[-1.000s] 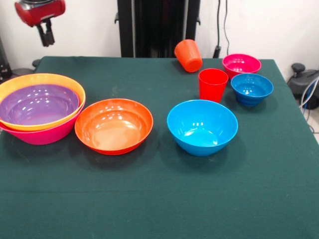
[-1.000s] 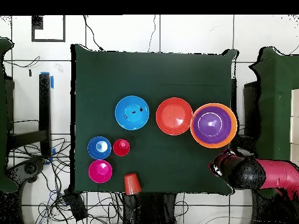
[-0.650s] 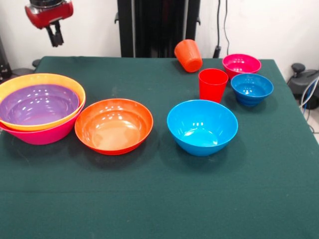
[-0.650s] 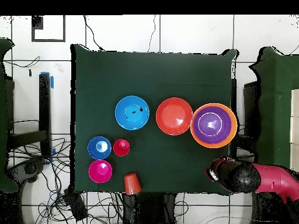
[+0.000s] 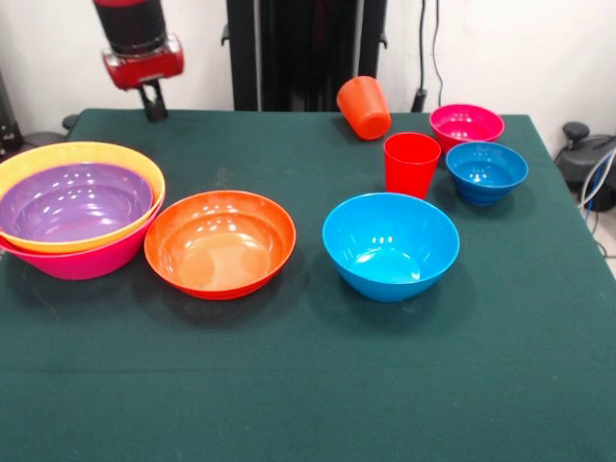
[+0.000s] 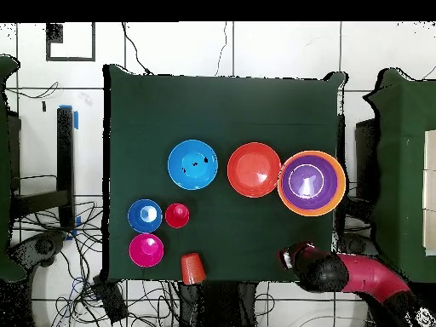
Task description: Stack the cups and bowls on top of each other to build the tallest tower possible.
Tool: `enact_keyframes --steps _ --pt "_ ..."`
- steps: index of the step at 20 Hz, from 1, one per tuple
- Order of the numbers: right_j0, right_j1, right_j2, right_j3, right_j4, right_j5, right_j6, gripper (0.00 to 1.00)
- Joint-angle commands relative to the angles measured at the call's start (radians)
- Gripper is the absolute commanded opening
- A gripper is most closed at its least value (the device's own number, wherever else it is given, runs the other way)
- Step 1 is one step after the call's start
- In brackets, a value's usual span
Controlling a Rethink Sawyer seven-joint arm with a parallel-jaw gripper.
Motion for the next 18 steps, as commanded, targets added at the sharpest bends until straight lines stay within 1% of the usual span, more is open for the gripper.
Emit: enact_keyframes --steps 1,4,5,6,7,8,9,10,11,12,13,14,15,16,18 --pt "0.12 0.177 -0.179 0.064 -0.013 -0.244 0.354 0.0" --pt "0.165 0.225 -0.234 0.091 0.012 -0.364 0.449 0.0" --pt "0.191 0.248 -0.263 0.105 0.027 -0.436 0.5 0.0" --pt "0.209 0.259 -0.281 0.112 0.035 -0.475 0.528 0.0" --pt "0.241 0.279 -0.316 0.128 0.058 -0.549 0.577 0.0" --pt "0.261 0.29 -0.334 0.136 0.07 -0.588 0.604 0.0" --pt "0.298 0.31 -0.373 0.155 0.099 -0.669 0.649 0.0" --pt "0.32 0.32 -0.392 0.166 0.116 -0.709 0.675 0.0" --pt "0.371 0.339 -0.437 0.191 0.158 -0.794 0.722 0.0" --pt "0.397 0.341 -0.457 0.207 0.179 -0.828 0.744 0.0" --pt "0.453 0.334 -0.493 0.242 0.223 -0.879 0.783 0.0" --pt "0.476 0.321 -0.506 0.263 0.244 -0.893 0.796 0.0" --pt "0.521 0.294 -0.529 0.3 0.28 -0.906 0.825 0.0" --pt "0.537 0.274 -0.535 0.319 0.296 -0.902 0.833 0.0" --pt "0.568 0.204 -0.542 0.37 0.324 -0.864 0.849 0.0"
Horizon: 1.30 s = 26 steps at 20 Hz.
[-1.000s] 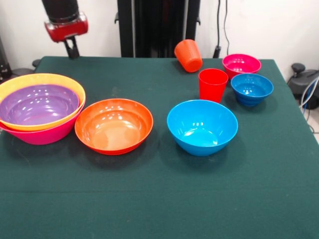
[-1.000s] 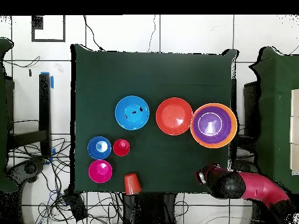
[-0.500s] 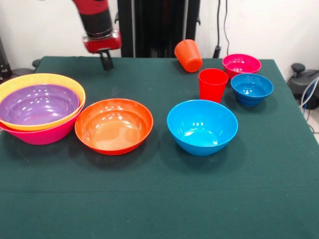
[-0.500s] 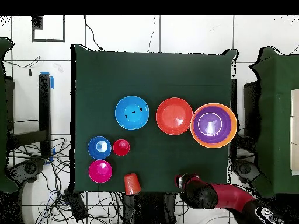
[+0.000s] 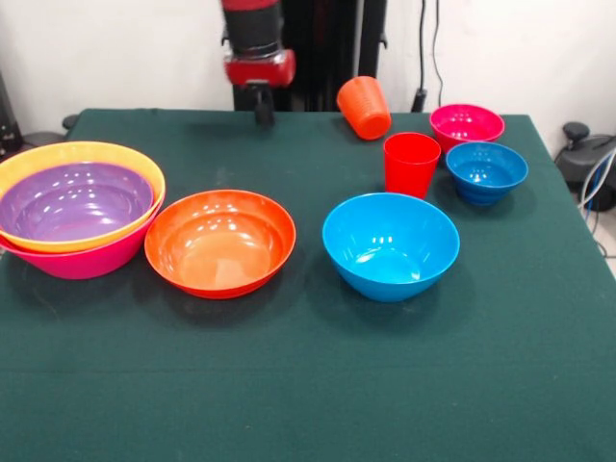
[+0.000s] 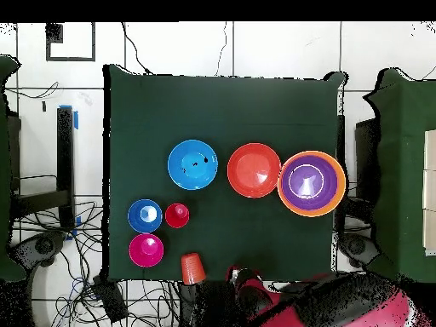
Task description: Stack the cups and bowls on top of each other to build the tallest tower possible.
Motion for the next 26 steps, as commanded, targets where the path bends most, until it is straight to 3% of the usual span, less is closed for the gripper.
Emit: enact_keyframes --steps 1,3,8,9,15,18,26 --pt "0.175 -0.104 -0.094 0.203 0.164 -0.038 0.256 0.0" --pt "0.174 -0.222 -0.078 0.233 0.164 0.058 0.237 0.0" --pt "0.183 -0.298 -0.078 0.231 0.133 0.134 0.209 0.0" --pt "0.153 -0.386 -0.048 0.245 0.126 0.217 0.176 0.0" --pt "0.061 -0.58 0.054 0.277 0.12 0.41 0.107 0.0" --pt "0.044 -0.607 0.092 0.281 0.117 0.431 0.117 0.0" --pt "0.053 -0.591 0.137 0.268 0.115 0.409 0.165 0.0"
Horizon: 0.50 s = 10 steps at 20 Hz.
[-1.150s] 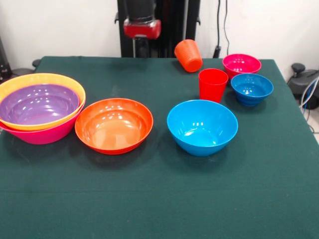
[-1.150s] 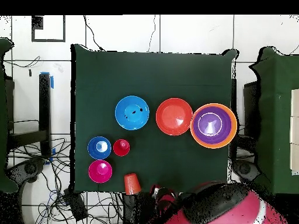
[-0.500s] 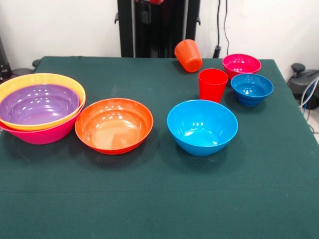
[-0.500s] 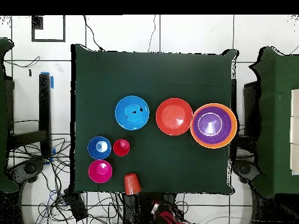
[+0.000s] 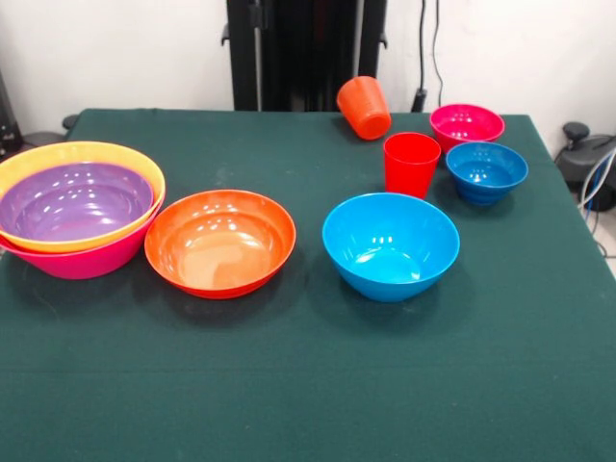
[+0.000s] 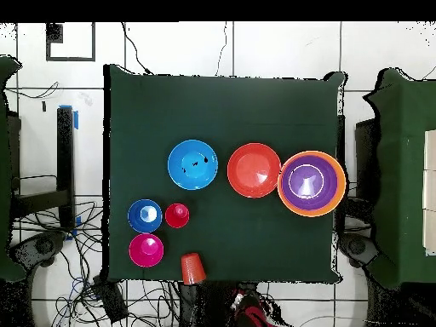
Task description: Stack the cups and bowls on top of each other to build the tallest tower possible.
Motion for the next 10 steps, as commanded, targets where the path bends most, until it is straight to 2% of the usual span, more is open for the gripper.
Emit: enact_keyframes --steps 1,8,10 --pt "0.01 -0.017 0.167 -0.001 0.033 0.053 0.065 0.0" --pt "-0.022 -0.037 0.233 0.001 0.006 0.061 0.035 0.0" --pt "-0.039 -0.051 0.274 -0.008 0.021 0.1 0.014 0.0"
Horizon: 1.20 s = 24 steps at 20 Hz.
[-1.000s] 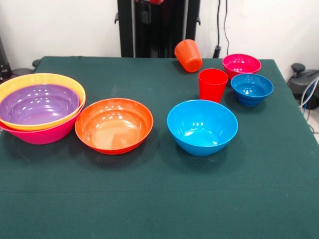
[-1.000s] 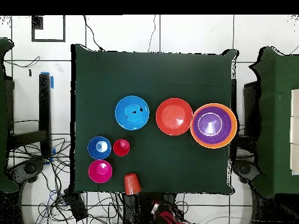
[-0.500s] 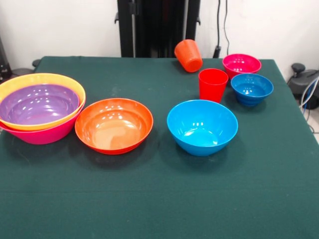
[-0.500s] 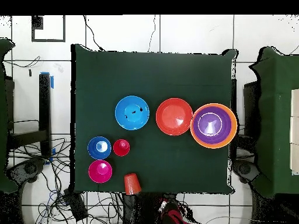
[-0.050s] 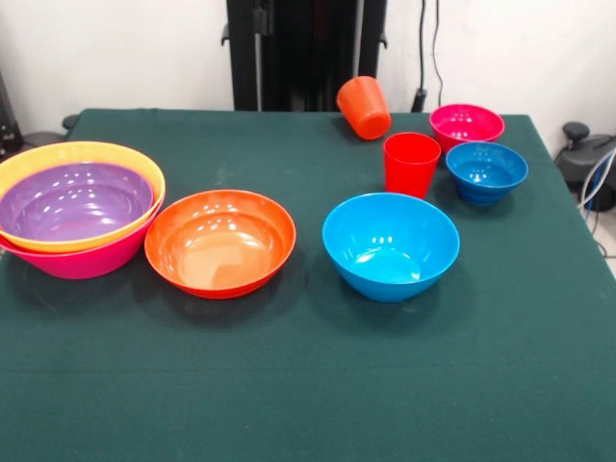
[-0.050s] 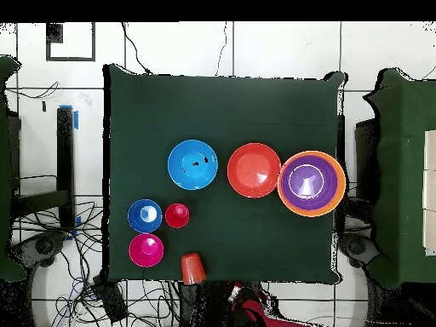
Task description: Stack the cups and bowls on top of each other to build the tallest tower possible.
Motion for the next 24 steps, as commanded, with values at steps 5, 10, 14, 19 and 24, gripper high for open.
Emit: enact_keyframes --steps 5,10,14,19,24 --pt "-0.05 -0.026 0.267 -0.058 0.062 0.184 -0.022 0.0" --pt "-0.073 -0.034 0.335 -0.123 0.088 0.265 -0.065 0.0" --pt "-0.077 -0.021 0.351 -0.191 0.098 0.336 -0.083 0.0" --pt "-0.05 0.027 0.319 -0.31 0.072 0.399 -0.054 0.0" --pt "0.006 0.073 0.32 -0.383 0.077 0.412 -0.005 0.0"
